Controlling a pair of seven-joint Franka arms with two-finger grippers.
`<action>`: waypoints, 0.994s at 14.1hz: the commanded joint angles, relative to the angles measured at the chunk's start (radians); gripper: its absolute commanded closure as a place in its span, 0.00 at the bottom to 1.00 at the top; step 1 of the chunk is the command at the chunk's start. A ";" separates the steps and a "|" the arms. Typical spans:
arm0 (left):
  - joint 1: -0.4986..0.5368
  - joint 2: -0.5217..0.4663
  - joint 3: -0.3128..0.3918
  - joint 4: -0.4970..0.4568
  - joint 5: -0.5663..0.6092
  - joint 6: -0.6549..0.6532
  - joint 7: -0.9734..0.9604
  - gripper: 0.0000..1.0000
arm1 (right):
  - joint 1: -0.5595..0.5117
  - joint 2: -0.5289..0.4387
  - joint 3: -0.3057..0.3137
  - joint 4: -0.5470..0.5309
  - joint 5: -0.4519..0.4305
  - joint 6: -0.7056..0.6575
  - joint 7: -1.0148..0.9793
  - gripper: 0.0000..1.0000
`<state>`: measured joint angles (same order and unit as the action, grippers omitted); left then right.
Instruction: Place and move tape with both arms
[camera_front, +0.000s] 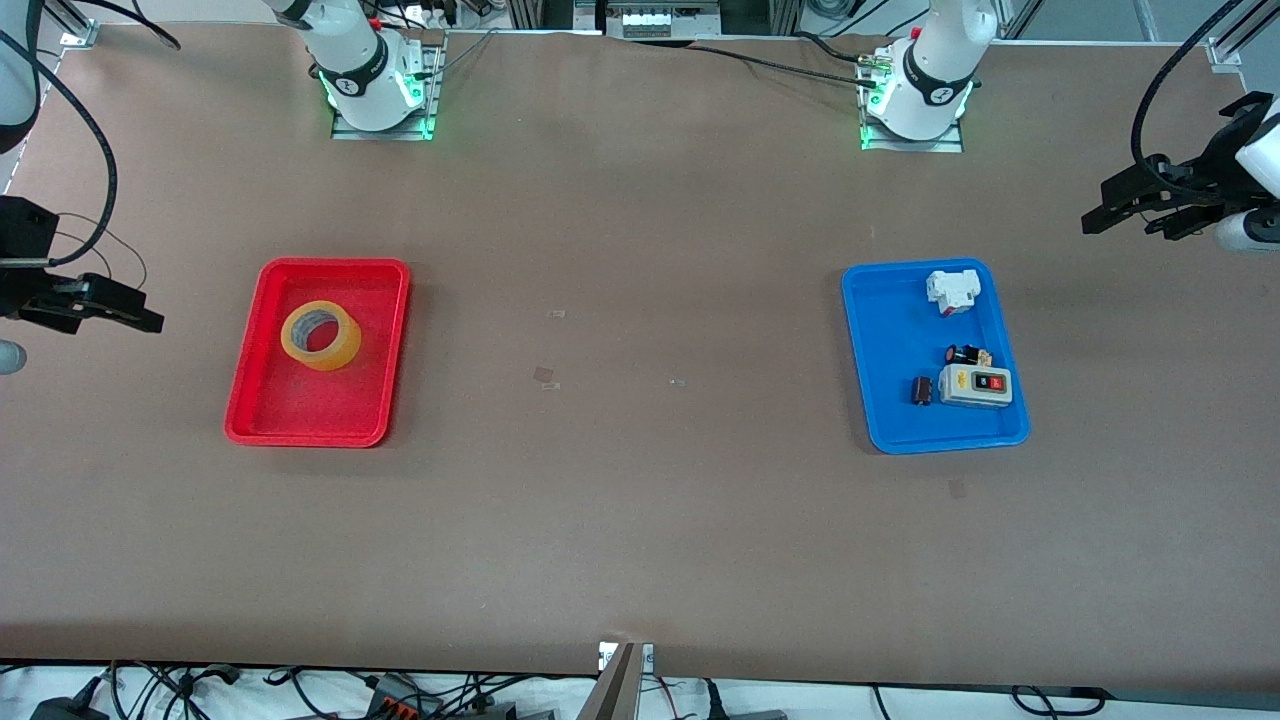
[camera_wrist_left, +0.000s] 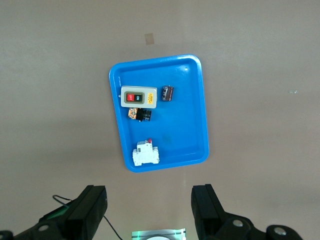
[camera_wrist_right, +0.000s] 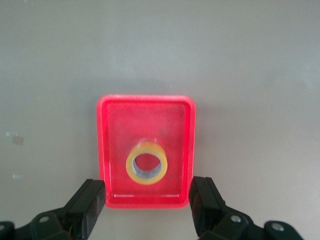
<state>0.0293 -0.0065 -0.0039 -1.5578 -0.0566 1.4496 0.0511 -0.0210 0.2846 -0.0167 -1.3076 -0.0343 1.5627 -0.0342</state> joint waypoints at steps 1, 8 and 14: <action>0.008 0.010 -0.005 0.025 0.000 -0.009 -0.004 0.00 | 0.001 -0.019 0.000 -0.043 0.008 0.049 -0.009 0.00; 0.008 0.008 -0.005 0.025 0.000 -0.009 -0.002 0.00 | -0.002 -0.301 -0.003 -0.463 0.019 0.197 0.000 0.00; 0.009 0.010 -0.004 0.039 0.001 -0.011 0.001 0.00 | -0.002 -0.367 -0.003 -0.539 0.020 0.217 -0.012 0.00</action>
<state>0.0297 -0.0065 -0.0038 -1.5487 -0.0566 1.4500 0.0511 -0.0215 -0.0435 -0.0200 -1.8067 -0.0318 1.7542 -0.0343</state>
